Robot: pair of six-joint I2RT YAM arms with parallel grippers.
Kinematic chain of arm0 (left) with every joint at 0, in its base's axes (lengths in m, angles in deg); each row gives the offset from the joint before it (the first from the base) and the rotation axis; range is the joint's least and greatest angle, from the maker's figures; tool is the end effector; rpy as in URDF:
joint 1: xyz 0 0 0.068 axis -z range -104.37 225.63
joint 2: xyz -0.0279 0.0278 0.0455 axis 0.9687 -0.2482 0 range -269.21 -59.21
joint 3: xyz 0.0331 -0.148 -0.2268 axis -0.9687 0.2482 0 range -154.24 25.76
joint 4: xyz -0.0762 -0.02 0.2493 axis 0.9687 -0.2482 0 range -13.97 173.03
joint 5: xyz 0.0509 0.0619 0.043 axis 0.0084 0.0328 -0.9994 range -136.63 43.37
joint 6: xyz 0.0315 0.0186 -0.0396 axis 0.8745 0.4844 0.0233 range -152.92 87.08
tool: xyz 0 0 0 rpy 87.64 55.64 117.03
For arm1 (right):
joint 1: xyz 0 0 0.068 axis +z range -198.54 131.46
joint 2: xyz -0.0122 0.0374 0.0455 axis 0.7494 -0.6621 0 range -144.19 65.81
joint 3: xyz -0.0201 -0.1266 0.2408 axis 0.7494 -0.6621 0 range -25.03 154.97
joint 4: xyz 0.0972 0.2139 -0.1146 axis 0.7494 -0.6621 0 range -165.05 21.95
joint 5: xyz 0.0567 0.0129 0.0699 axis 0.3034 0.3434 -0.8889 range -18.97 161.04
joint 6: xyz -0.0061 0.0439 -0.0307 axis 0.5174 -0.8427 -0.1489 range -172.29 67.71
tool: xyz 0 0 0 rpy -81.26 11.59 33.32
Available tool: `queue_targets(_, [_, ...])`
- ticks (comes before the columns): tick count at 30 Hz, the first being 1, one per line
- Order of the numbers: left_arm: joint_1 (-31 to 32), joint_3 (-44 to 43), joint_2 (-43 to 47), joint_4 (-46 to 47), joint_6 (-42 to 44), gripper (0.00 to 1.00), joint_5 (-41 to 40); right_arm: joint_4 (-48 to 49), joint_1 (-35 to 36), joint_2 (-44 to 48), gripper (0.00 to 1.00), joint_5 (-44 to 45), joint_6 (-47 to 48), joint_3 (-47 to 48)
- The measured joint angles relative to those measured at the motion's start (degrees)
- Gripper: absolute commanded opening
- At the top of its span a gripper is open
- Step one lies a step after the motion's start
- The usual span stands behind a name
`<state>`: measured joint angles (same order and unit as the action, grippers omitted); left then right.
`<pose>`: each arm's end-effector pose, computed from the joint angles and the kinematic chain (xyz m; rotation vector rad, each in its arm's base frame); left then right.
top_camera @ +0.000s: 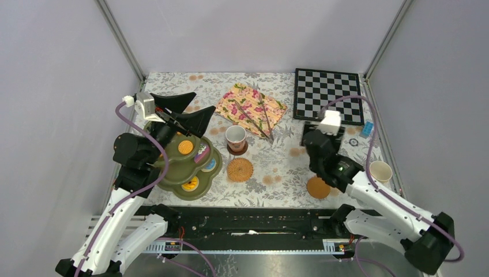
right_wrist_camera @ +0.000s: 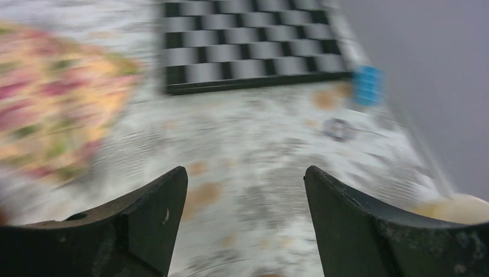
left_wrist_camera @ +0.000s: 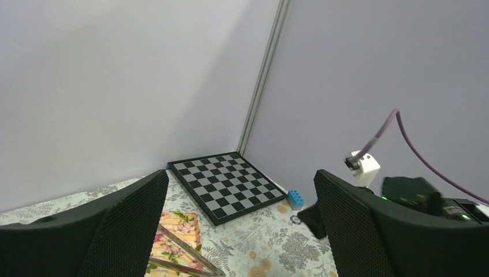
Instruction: Serve the afternoon tea
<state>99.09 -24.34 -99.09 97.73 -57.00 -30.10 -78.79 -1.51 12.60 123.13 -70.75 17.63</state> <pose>0.1299 -0.0674 0.4309 0.2604 1.1724 -0.8955 0.1589 0.1293 0.3042 0.1313 1.7915 -0.0704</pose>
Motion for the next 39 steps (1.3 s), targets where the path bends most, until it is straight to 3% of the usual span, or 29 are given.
queue_targets(4, [0.0,0.0,-0.4,0.0,0.0,0.99,0.0,-5.5,-15.5,1.8,0.78,3.8,0.1,-2.6])
queue_targets(8, [0.1,0.0,-0.5,0.0,0.0,0.99,0.0,-9.7,-24.3,1.9,0.78,3.8,-4.5,-2.4])
queue_targets(15, [0.9,0.0,-0.6,0.0,0.1,0.99,0.0,-17.2,-37.9,-5.4,0.79,-0.6,-17.4,-0.7])
queue_targets(23, [2.1,0.0,-0.3,0.0,0.1,0.99,0.0,-24.8,-45.1,-9.7,0.78,-1.5,-27.6,4.2])
queue_targets(34, [2.2,0.0,-1.2,-0.1,0.1,0.99,0.0,-23.1,-54.0,-9.7,0.71,-6.8,-28.2,1.4])
queue_targets(39, [2.5,0.0,-1.6,-0.1,0.1,0.99,0.0,-21.2,-55.8,-10.6,0.56,-8.9,-28.6,-2.2])
